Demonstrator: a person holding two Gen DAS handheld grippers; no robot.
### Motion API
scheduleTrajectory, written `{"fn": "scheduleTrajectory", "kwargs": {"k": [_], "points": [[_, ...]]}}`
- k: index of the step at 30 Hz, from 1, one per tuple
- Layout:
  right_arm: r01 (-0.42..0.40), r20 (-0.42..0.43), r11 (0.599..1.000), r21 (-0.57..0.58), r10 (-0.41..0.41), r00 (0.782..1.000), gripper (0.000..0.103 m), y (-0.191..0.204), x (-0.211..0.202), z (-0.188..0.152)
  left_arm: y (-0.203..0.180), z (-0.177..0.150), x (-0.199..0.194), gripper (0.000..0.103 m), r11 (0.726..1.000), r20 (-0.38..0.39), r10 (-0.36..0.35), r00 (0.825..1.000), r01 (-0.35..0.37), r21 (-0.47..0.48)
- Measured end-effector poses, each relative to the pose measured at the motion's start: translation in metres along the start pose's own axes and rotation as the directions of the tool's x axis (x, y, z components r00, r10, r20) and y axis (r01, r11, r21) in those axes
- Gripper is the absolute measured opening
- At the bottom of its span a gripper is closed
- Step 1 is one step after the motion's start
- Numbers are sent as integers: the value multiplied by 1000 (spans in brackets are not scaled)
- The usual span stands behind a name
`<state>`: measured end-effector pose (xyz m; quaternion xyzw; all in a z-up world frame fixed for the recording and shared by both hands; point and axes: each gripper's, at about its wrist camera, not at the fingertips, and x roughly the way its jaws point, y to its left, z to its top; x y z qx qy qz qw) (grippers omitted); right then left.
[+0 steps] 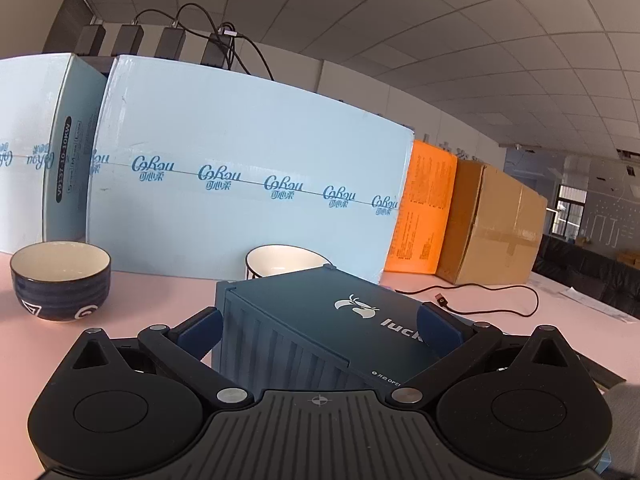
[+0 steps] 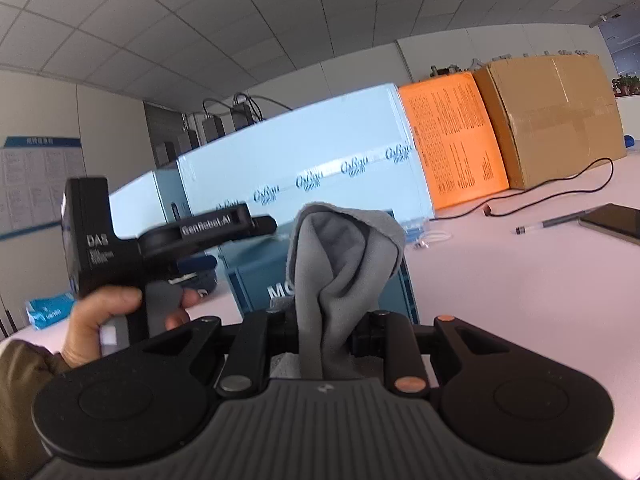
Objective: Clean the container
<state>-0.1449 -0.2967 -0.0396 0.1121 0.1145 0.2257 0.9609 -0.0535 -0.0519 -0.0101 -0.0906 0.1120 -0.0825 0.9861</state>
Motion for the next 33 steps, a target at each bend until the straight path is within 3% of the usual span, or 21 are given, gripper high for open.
{"fn": "scheduleTrajectory", "kwargs": {"k": [4, 13, 24, 29, 33], "points": [[17, -18, 1000, -3, -17, 1000, 24, 4, 1, -6, 3, -1, -1, 103, 1000, 6, -2, 1000, 2, -12], [-8, 138, 1000, -11, 9, 990, 24, 20, -19, 15, 9, -1, -1, 103, 999, -1, -15, 1000, 15, -40], [70, -31, 997, -17, -70, 997, 22, 11, 4, -3, 12, -1, -1, 103, 998, -7, -26, 1000, 26, -59], [52, 69, 999, 14, -52, 996, 22, 12, -5, 6, 13, 0, -1, 103, 998, -8, -28, 1000, 28, -62], [55, 99, 996, 65, -62, 993, 22, 5, -4, 16, 14, -1, -1, 103, 997, -9, -31, 999, 30, -67]]}}
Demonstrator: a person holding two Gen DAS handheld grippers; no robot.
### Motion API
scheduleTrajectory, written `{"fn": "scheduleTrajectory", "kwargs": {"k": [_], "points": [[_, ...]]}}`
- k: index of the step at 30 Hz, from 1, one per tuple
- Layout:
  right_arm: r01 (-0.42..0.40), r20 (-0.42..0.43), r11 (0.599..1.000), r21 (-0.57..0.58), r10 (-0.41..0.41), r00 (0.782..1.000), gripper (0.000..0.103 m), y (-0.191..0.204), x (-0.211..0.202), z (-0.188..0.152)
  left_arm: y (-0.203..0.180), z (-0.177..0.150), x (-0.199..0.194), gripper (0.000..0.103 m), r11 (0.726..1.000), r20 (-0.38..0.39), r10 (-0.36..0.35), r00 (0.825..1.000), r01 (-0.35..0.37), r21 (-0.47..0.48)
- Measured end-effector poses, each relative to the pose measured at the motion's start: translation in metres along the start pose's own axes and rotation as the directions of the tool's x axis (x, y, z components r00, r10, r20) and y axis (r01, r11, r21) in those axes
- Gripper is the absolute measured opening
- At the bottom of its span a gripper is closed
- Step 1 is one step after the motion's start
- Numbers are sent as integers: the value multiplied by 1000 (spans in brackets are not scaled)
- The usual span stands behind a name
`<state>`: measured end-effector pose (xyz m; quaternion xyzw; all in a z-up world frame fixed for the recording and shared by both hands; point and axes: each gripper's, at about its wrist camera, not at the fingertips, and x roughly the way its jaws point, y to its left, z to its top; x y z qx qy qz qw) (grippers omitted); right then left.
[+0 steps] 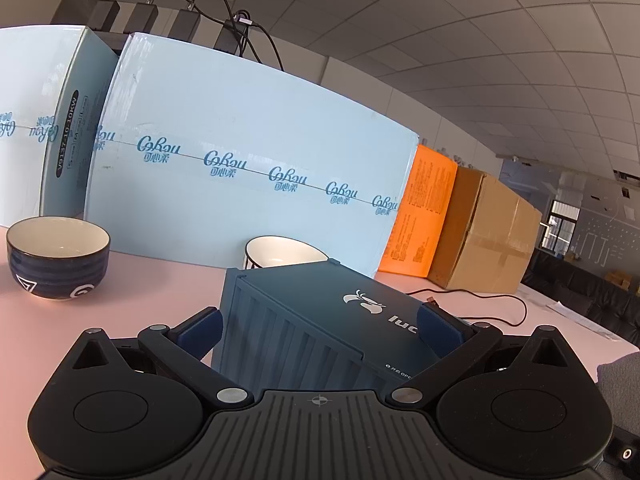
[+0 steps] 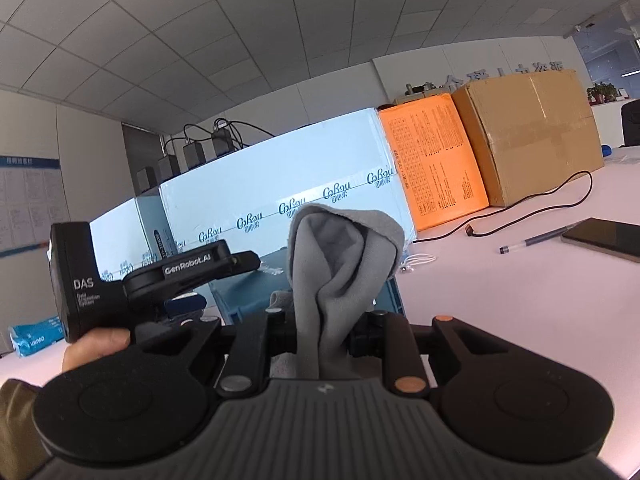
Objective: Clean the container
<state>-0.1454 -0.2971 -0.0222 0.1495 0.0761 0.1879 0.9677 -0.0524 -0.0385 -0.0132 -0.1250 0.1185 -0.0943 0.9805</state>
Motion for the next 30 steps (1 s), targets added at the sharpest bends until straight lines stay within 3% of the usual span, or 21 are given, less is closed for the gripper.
{"fn": "scheduleTrajectory", "kwargs": {"k": [11, 17, 23, 30], "points": [[63, -92, 997, 43, -58, 994, 22, -12, 10, -13, -1, -1, 0, 103, 1000, 0, 1, 1000, -1, -4], [29, 1, 994, 108, -29, 1000, 22, -16, 4, -6, -1, -1, 0, 103, 1000, 0, 0, 1000, 0, -6], [53, 50, 989, 140, -61, 997, 22, -21, 8, 1, -1, -2, -1, 103, 1000, 1, -1, 1000, 1, -2], [114, -39, 981, 154, -109, 993, 22, -27, 17, -3, -1, -1, -1, 103, 1000, -1, -1, 1000, 1, -5]]}}
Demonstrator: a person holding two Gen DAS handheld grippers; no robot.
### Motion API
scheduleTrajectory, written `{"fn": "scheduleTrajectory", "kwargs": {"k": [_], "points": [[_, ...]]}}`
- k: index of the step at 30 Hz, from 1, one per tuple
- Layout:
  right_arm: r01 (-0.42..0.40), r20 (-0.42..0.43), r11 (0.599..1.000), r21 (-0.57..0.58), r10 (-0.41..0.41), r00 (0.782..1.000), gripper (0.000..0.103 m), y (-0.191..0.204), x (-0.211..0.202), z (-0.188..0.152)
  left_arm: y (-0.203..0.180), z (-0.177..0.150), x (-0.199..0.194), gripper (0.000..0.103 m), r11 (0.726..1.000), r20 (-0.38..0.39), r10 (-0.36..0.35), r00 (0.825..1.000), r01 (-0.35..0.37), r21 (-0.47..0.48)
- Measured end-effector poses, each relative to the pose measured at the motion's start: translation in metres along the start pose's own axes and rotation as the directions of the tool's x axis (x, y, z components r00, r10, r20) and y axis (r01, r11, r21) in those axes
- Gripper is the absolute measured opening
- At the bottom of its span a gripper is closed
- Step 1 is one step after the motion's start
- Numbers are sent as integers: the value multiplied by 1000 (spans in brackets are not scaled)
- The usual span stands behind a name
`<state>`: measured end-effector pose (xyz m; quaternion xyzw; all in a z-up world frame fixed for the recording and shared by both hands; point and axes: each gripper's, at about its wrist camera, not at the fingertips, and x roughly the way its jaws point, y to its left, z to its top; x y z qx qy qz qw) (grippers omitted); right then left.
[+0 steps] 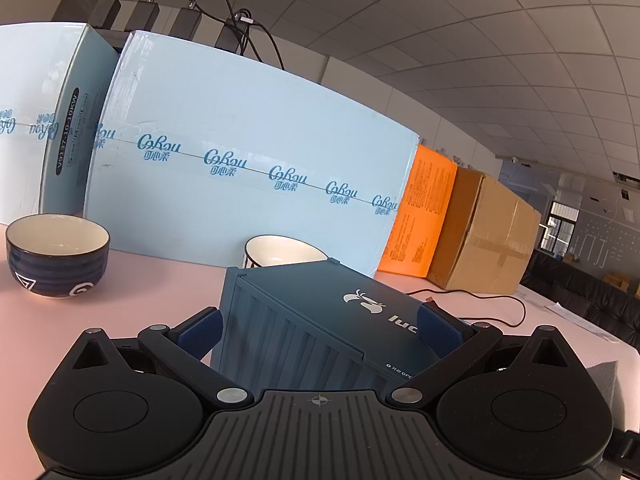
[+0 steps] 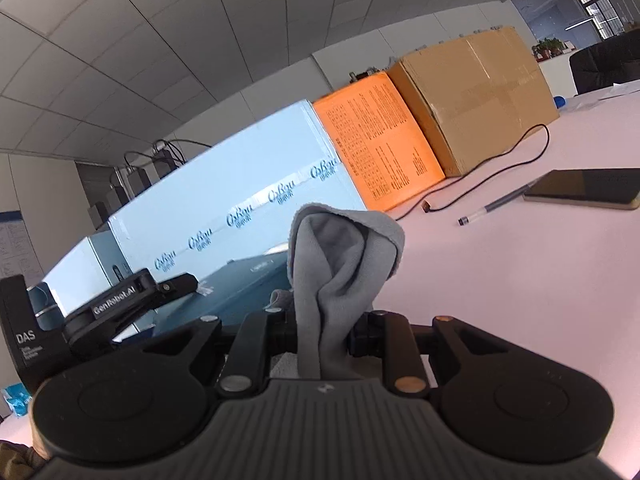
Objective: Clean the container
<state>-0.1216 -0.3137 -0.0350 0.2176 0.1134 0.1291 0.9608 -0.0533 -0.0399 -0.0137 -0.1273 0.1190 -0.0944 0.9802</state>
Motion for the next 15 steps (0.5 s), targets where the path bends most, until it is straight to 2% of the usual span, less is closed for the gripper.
{"fn": "scheduleTrajectory", "kwargs": {"k": [4, 11, 15], "points": [[20, -41, 1000, -18, -21, 999, 22, 1, 2, -2, 0, 0, 0, 103, 1000, 0, -1, 1000, 1, -2], [-21, 73, 1000, 11, 20, 997, 22, 1, -4, 9, 1, 0, 0, 103, 1000, -1, -2, 1000, 2, -4], [-31, 93, 998, 53, 26, 995, 23, -6, -1, 13, 1, 0, 0, 103, 1000, -1, -3, 1000, 3, -5]]}}
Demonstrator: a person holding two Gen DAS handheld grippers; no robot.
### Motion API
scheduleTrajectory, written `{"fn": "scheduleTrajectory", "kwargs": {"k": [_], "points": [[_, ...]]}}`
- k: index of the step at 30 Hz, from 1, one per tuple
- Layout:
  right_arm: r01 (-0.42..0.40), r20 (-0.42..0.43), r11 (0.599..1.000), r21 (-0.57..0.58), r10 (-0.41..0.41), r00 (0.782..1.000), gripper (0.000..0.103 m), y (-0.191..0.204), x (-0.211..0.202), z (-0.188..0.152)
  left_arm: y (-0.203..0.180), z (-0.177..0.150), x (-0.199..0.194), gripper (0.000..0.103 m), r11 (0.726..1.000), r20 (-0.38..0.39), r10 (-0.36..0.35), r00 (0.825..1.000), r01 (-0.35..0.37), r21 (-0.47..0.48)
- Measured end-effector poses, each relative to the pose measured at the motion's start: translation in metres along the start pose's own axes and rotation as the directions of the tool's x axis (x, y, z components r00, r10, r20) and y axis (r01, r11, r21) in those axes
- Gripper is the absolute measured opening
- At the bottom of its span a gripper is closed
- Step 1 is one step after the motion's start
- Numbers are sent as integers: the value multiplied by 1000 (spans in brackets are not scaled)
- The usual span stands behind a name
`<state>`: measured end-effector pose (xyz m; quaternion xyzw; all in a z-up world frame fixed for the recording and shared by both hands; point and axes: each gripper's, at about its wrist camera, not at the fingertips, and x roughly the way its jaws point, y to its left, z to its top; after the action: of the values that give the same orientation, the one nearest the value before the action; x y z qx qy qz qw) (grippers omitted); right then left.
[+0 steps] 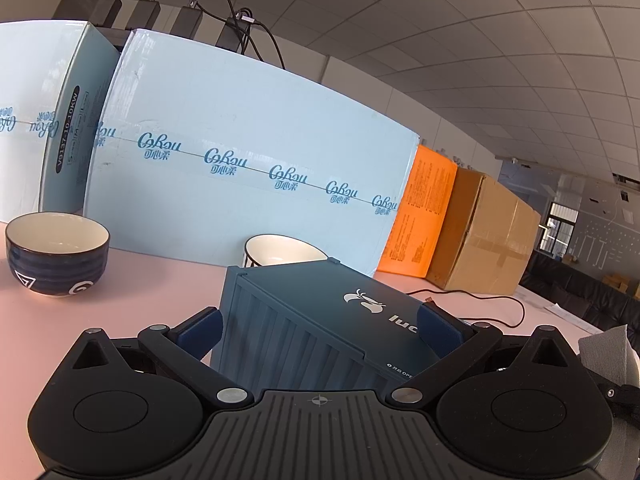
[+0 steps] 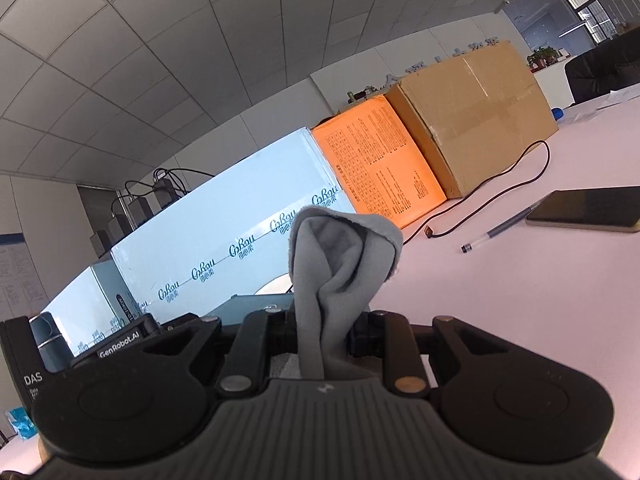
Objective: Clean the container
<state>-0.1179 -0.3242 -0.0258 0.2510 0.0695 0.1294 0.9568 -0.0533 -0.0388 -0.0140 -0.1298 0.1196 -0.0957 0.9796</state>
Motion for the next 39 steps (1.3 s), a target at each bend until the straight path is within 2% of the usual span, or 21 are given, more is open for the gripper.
{"fn": "scheduleTrajectory", "kwargs": {"k": [7, 11, 14, 18, 20, 24, 27, 33, 36, 39], "points": [[7, -27, 1000, 11, -6, 1000, 23, -5, 1, -6, 2, 0, 1, 103, 1000, -3, -5, 1000, 5, -8], [16, -53, 997, -79, -21, 998, 23, 4, -3, -8, 3, 0, 1, 103, 1000, -4, -8, 1000, 8, -10], [37, -98, 973, -227, -60, 993, 21, 16, -3, -15, 3, 0, 0, 103, 1000, -3, -8, 1000, 8, -11], [38, -169, 960, -278, -88, 982, 21, 18, 5, -23, 4, 0, 0, 103, 1000, -5, -10, 1000, 10, -18], [40, -157, 952, -303, -92, 983, 21, 21, 4, -23, 5, 0, 0, 103, 1000, -6, -12, 1000, 11, -22], [55, -51, 931, -361, -78, 996, 21, 28, -5, -19, 5, 0, 1, 103, 1000, -6, -11, 1000, 11, -21], [42, -68, 933, -357, -71, 995, 21, 25, -5, -18, 5, 0, 1, 103, 1000, -6, -12, 1000, 12, -22], [7, -167, 921, -389, -79, 983, 21, 25, 1, -30, 7, 1, 2, 103, 1000, -7, -14, 1000, 13, -24], [0, -152, 908, -420, -71, 986, 21, 30, -2, -33, 7, 1, 2, 103, 1000, -7, -14, 1000, 14, -25], [-24, -103, 920, -391, -18, 995, 21, 33, -11, -28, 7, 0, 2, 103, 1000, -7, -15, 1000, 15, -26]]}}
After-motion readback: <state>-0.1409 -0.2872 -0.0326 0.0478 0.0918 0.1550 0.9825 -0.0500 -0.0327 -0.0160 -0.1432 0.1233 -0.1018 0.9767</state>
